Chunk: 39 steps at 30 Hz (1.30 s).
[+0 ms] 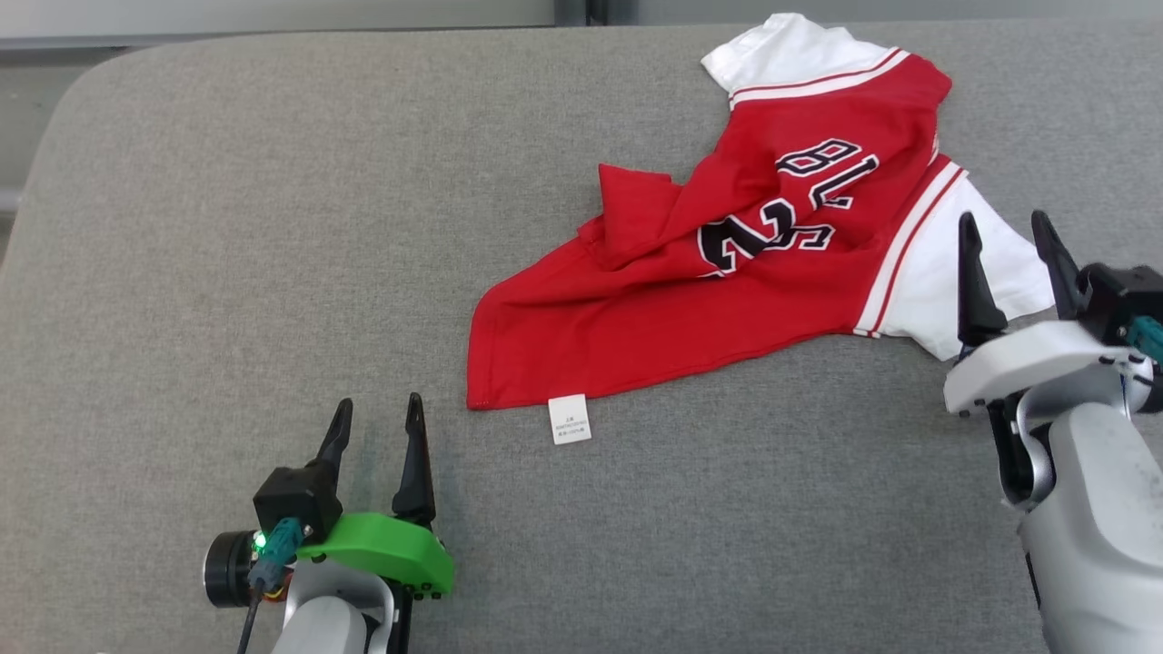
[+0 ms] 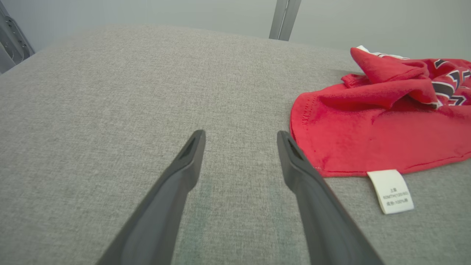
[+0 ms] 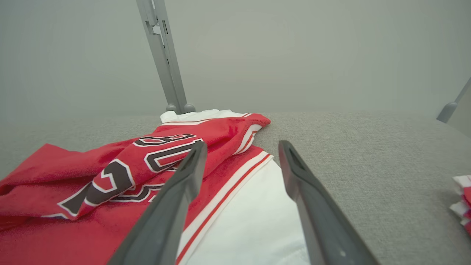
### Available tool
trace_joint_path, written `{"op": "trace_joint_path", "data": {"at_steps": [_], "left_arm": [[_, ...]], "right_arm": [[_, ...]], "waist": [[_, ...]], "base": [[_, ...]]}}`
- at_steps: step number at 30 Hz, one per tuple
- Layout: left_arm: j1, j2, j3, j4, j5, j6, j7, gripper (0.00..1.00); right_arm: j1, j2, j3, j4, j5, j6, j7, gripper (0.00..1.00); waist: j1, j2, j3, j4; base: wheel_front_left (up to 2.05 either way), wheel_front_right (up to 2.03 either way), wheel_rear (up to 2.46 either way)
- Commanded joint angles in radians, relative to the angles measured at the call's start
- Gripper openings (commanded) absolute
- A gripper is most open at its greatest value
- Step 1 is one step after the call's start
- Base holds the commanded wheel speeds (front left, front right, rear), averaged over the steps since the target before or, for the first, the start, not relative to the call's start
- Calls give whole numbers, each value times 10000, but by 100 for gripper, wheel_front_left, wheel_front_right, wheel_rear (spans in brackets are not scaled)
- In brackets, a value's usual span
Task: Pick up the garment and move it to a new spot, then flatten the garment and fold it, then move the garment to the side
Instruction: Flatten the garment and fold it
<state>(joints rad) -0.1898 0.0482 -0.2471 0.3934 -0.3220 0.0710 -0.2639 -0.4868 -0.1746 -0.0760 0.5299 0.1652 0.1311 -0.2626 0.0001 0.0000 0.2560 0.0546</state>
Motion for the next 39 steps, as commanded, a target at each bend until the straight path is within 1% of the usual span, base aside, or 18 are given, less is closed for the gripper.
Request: {"op": "trace_joint_path", "data": {"at_steps": [1,5,11,14,17,23,30,34,39], "left_arm": [[205,46,124,35,79,-36,-2,100],[492,45,262,92,376,-11,-2,100],[938,46,507,13,611,44,-2,100],[1112,46,718,-114,491,98,-2,100],[1252,40,789,-154,572,2,-2,100],[1295,43,753,-215,590,-67,-2,100],[790,43,257,-62,232,-128,-2,100],[286,45,-116,134,-72,-114,-1,100],[-293,47,-578,646,-585,-77,-2,100]], "right_arm": [[481,89,-100,-186,12,-6,-27,100],[1405,443,-267,-637,-112,-6,-27,100],[2451,904,0,-1214,-364,-7,-27,100],[2757,983,317,-1447,-613,-6,-27,100],[2989,1045,426,-1637,-763,-9,-28,100],[3166,1168,322,-1633,-644,-9,-28,100],[2737,1205,320,-1548,-486,-9,-28,100],[2245,1216,509,-1447,-495,-9,-28,100],[1864,1222,539,-1361,-480,-7,-28,100]], "waist": [[-1,0,-515,-388],[-1,0,-893,-471],[-1,0,-1367,-511],[-1,0,-1533,-516],[-1,0,-1650,-492],[-1,0,-1697,-433],[-1,0,-1129,-558],[-1,0,-487,-837],[-1,0,59,-1204]], "base": [[0,0,0],[0,0,0],[0,0,0],[0,0,0],[0,0,0],[0,0,0],[0,0,0],[0,0,0],[0,0,0]]}}
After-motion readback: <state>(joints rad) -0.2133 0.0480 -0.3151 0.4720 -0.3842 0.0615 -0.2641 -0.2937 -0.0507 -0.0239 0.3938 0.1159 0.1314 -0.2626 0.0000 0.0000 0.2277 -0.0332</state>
